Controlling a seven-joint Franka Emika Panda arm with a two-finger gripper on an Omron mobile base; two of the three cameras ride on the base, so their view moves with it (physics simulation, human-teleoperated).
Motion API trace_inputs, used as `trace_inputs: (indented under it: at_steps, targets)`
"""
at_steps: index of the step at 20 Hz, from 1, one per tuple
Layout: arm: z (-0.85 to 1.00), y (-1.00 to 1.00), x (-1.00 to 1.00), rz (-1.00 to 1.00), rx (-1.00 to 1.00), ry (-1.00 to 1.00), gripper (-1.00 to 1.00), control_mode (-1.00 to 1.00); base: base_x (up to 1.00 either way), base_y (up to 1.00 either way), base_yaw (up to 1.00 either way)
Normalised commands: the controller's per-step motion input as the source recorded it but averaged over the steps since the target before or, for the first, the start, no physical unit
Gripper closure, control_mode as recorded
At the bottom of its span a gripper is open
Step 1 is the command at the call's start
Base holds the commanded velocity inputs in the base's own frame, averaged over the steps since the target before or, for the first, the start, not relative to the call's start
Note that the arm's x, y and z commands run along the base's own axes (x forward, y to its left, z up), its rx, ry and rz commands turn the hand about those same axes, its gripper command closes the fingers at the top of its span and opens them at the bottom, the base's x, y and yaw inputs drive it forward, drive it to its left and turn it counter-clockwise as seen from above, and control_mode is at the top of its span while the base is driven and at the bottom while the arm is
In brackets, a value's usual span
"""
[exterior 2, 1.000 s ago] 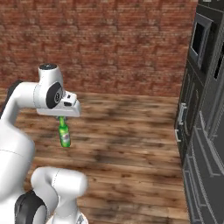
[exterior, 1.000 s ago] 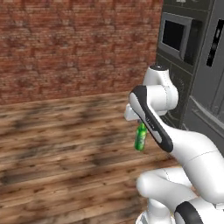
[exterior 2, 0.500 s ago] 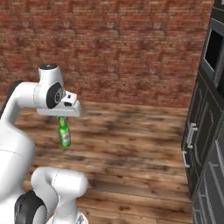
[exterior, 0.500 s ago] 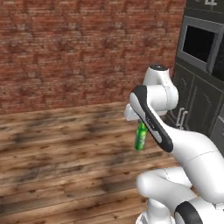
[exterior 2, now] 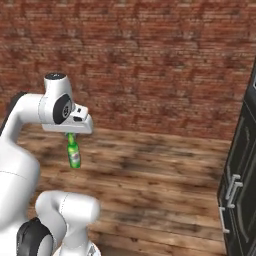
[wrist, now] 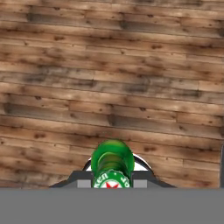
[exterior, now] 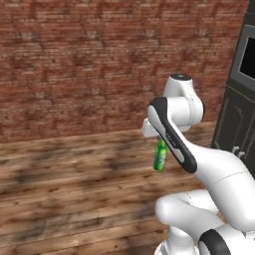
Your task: Move the drinks to the dining counter.
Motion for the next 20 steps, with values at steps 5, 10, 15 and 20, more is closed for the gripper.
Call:
trace_inputs:
  at_steps: [5,10,15,20]
  targets:
    - [0.00,0.00,0.00,0.00,0.00,0.00,1.00,1.00,1.00,0.12,0.29]
    - [0.00,0.00,0.00,0.00,0.00,0.00,1.00,1.00,1.00,0.00,0.56]
    - [0.00,0.00,0.00,0.00,0.00,0.00,1.00,1.00,1.00,0.00,0.63]
    - [0.00,0.00,0.00,0.00,0.00,0.00,1.00,1.00,1.00,0.00,0.65]
